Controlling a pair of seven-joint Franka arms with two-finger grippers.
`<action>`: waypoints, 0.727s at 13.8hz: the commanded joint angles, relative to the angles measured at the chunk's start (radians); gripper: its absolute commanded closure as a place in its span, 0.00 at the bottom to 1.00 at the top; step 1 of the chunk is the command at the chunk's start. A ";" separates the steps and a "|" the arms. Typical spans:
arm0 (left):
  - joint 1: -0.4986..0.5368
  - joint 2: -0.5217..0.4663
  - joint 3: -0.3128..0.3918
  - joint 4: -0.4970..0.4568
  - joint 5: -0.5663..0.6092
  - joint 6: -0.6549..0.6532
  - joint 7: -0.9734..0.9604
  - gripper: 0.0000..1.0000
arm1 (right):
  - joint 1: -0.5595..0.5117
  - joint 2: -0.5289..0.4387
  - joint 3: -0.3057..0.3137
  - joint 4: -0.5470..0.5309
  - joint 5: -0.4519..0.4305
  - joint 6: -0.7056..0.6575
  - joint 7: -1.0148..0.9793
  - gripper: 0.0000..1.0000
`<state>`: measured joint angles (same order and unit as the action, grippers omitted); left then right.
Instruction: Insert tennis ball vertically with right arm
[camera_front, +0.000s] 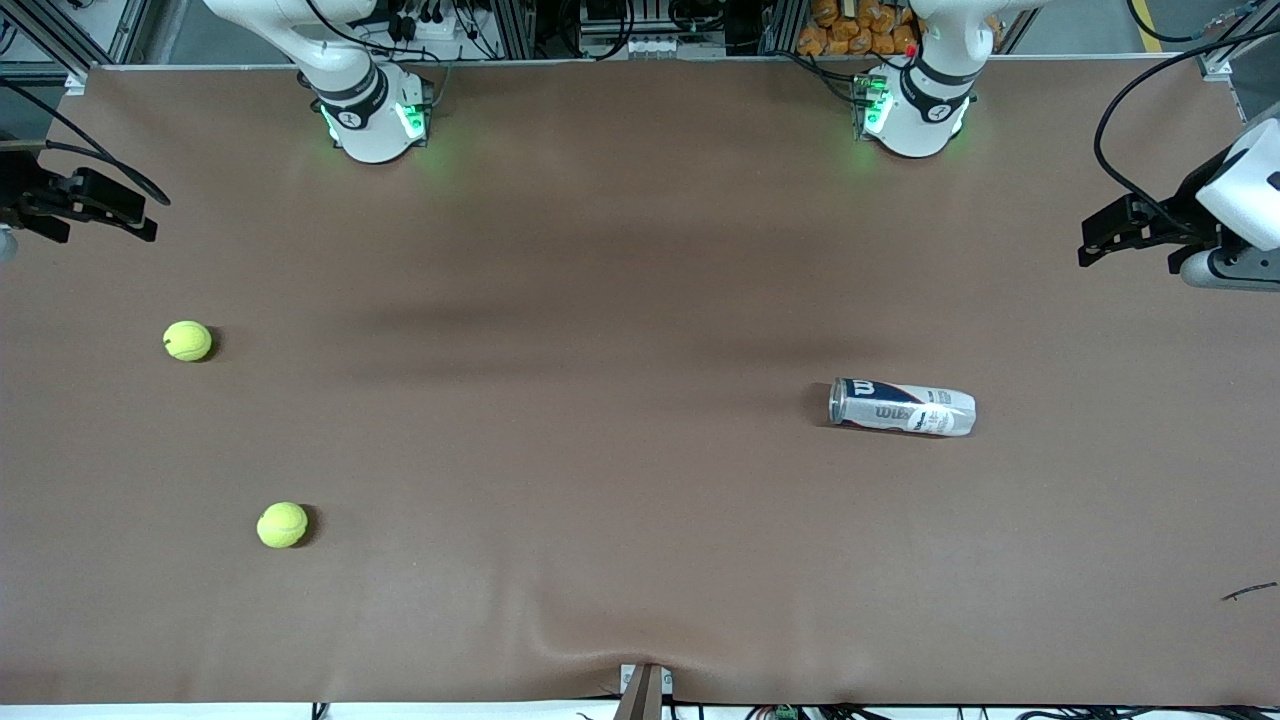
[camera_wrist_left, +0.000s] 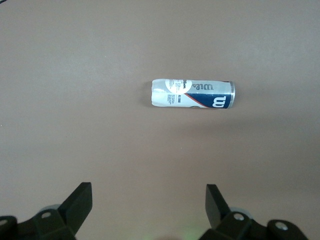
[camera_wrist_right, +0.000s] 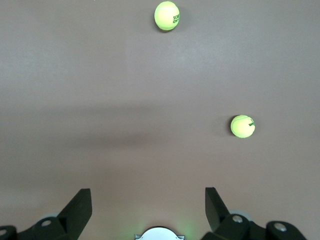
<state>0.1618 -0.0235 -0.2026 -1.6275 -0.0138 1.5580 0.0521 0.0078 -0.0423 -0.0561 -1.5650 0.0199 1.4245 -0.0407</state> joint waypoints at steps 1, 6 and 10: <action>0.008 -0.010 -0.006 0.005 0.021 -0.025 0.000 0.00 | -0.006 -0.005 0.004 -0.001 0.008 -0.004 -0.008 0.00; 0.011 0.017 0.003 0.043 0.044 -0.027 -0.018 0.00 | -0.008 -0.007 0.004 -0.001 0.008 -0.006 -0.010 0.00; 0.008 0.024 -0.004 0.028 0.054 -0.033 -0.020 0.00 | -0.008 -0.007 0.004 -0.001 0.008 -0.007 -0.010 0.00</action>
<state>0.1661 -0.0107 -0.1953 -1.6183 0.0180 1.5474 0.0444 0.0078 -0.0423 -0.0561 -1.5650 0.0199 1.4245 -0.0409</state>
